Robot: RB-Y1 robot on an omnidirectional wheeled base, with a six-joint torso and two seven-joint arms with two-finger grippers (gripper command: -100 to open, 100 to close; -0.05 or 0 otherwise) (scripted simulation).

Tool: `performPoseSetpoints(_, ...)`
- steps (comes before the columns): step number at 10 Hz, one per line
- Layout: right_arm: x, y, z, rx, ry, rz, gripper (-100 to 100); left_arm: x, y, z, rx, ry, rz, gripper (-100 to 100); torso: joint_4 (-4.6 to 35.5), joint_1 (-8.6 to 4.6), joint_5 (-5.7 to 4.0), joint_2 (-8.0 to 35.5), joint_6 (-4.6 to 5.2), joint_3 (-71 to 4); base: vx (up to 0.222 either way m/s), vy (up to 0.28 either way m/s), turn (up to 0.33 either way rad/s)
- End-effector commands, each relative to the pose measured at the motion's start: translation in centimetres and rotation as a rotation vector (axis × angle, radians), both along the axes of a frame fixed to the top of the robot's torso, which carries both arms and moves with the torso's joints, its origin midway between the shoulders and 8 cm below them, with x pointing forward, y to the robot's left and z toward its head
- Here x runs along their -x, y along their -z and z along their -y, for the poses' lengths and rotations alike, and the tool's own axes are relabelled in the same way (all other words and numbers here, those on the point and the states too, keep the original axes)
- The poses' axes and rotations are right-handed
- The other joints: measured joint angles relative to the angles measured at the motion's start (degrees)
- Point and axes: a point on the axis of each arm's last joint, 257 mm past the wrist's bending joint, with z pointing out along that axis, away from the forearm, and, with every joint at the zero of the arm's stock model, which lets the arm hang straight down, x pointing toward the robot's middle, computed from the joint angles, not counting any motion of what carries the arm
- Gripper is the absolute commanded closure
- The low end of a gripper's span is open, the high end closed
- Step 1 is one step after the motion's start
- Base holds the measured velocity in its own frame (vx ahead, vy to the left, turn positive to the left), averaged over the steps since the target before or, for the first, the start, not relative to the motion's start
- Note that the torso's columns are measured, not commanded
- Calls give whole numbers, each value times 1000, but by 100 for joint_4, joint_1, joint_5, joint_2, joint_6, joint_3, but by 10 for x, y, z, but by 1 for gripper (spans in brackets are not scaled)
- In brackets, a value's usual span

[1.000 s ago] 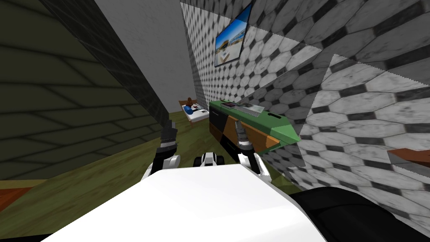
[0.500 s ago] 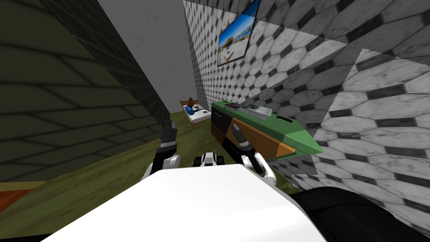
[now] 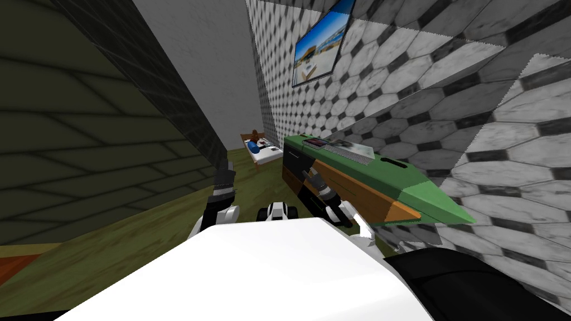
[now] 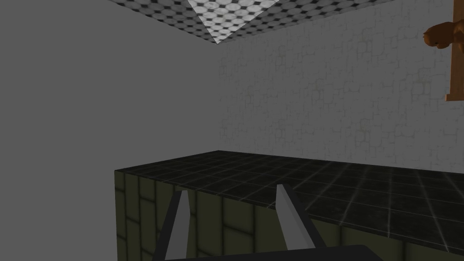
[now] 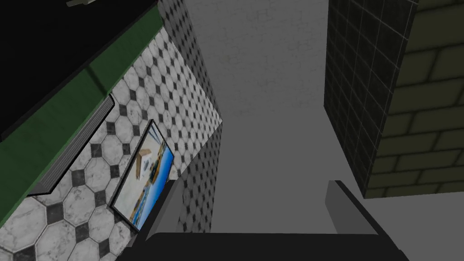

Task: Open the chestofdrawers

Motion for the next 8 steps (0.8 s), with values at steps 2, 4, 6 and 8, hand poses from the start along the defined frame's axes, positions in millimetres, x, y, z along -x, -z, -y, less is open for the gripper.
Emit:
performPoseSetpoints(2,-3,33,14,259,15,-12,-100,0,0,0,0,0,0,0,0,-3,-1,0,1,0,105,64,29)
performPoseSetpoints(4,-5,51,25,407,18,-16,-100,0,0,0,0,0,0,0,2,0,0,5,1,3,96,67,29)
performPoseSetpoints(6,-8,69,40,556,21,-18,-100,0,0,0,0,0,0,0,-2,1,0,-8,0,-4,121,62,29)
performPoseSetpoints(8,-11,85,58,711,22,-16,-100,0,0,0,0,0,0,0,-1,-1,0,-3,1,-2,129,72,30)
